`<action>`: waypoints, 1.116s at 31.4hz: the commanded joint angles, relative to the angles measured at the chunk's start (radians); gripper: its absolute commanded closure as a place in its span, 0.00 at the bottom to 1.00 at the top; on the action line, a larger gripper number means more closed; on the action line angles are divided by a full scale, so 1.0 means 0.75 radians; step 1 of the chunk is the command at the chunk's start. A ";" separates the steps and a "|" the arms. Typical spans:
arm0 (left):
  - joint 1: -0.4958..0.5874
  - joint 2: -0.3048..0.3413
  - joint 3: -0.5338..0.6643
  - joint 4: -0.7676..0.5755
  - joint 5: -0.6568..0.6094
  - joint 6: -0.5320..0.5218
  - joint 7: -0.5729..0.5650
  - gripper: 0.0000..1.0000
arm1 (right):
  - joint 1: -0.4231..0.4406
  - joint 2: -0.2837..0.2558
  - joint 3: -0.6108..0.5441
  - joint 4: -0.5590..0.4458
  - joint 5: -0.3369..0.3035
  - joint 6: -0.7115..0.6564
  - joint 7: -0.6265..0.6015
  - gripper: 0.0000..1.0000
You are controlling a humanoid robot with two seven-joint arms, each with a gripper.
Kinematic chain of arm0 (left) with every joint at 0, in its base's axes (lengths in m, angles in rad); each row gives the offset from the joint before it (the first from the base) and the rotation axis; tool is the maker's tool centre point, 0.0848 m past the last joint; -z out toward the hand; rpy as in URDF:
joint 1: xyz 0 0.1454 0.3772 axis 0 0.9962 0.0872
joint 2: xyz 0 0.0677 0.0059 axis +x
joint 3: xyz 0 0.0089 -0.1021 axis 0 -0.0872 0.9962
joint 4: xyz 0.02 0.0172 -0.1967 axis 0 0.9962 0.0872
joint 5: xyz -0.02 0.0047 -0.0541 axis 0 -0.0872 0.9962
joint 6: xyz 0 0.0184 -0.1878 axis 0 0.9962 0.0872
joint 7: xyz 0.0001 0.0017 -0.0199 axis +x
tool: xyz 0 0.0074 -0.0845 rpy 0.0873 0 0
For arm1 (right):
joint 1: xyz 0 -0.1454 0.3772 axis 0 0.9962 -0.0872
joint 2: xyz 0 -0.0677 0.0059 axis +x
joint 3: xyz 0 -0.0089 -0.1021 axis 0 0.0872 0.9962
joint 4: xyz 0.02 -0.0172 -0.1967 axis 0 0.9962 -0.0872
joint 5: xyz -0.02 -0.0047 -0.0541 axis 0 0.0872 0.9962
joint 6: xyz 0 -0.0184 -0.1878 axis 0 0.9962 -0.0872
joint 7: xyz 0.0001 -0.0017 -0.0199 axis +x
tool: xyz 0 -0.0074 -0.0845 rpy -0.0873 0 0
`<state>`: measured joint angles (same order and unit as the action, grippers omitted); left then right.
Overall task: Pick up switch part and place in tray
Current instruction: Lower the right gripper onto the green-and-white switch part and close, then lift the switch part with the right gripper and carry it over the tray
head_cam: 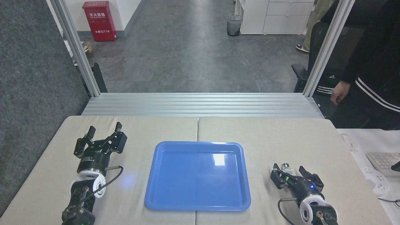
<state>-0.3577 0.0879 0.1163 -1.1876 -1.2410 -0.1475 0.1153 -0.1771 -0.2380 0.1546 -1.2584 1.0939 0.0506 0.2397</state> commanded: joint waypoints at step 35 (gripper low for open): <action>0.000 -0.001 -0.002 -0.002 -0.002 0.000 0.000 0.00 | -0.208 0.043 -0.096 -0.052 0.106 0.078 -0.281 0.89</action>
<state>-0.3570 0.0869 0.1153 -1.1881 -1.2424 -0.1477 0.1162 -0.2544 -0.2085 0.1394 -1.2377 1.1728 0.1064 0.1036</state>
